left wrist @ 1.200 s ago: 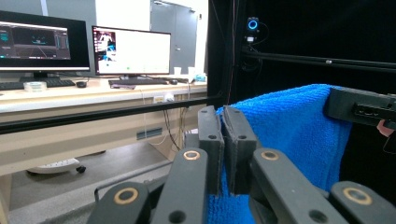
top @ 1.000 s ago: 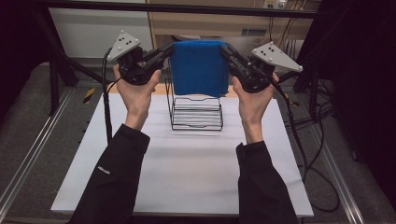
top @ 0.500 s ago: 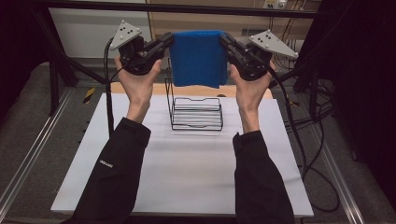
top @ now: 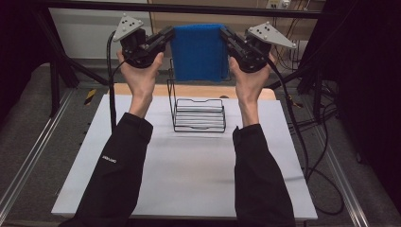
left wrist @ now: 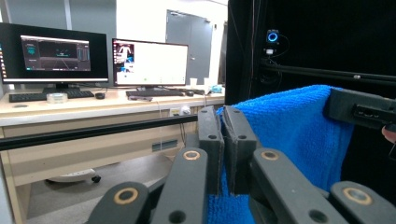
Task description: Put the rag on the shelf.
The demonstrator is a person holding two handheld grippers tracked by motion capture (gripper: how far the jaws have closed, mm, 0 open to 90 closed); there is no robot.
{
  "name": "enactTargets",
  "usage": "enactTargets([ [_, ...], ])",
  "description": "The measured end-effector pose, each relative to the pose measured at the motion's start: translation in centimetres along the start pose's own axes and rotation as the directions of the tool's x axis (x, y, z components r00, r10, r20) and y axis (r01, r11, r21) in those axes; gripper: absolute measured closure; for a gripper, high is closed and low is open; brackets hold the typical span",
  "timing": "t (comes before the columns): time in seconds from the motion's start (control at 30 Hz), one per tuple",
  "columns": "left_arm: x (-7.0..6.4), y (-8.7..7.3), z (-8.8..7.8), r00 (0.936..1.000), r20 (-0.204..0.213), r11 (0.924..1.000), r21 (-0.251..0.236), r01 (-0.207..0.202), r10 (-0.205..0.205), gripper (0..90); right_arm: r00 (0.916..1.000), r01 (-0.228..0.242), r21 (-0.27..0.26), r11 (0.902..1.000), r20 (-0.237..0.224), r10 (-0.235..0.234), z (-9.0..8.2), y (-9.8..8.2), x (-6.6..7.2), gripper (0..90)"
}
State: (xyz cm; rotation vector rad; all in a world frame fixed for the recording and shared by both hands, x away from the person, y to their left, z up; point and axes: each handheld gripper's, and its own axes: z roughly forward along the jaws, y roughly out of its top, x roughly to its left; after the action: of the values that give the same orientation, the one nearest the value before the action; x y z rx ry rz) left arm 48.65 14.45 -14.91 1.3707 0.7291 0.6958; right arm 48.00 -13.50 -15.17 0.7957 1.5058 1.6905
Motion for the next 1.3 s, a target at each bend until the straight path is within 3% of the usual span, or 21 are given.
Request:
enactTargets([
  [0.57, 1.8, -0.8, 2.0, 0.9997, -0.024, 0.9998, 0.020, -0.005, 0.006, 86.6, 0.9998, -0.018, 0.038, 0.9991, 0.002, 0.018, 2.4, -0.6, -1.1, 83.5],
  [0.73, 2.1, -1.3, 2.4, 0.9996, -0.026, 0.9995, 0.030, -0.006, 0.007, 86.6, 0.9999, -0.004, 0.058, 0.9983, 0.010, 0.004, 3.0, -1.1, -1.5, 83.5],
  [0.83, 2.2, -1.5, 2.4, 0.9997, -0.024, 0.9993, 0.036, -0.009, 0.010, 86.6, 1.0000, 0.006, 0.060, 0.9982, 0.006, -0.006, 3.0, -1.3, -1.5, 83.4],
  [1.13, 1.9, -2.6, 2.1, 0.9988, -0.006, 0.9968, 0.064, -0.047, 0.048, 86.6, 0.9995, -0.031, 0.086, 0.9958, -0.007, 0.032, 2.5, -2.9, -1.9, 83.3],
  [1.3, 2.0, -3.4, 2.1, 0.9991, 0.002, 0.9960, 0.078, -0.043, 0.043, 86.6, 0.9995, -0.028, 0.100, 0.9946, -0.013, 0.029, 2.2, -3.5, -1.9, 83.3],
])
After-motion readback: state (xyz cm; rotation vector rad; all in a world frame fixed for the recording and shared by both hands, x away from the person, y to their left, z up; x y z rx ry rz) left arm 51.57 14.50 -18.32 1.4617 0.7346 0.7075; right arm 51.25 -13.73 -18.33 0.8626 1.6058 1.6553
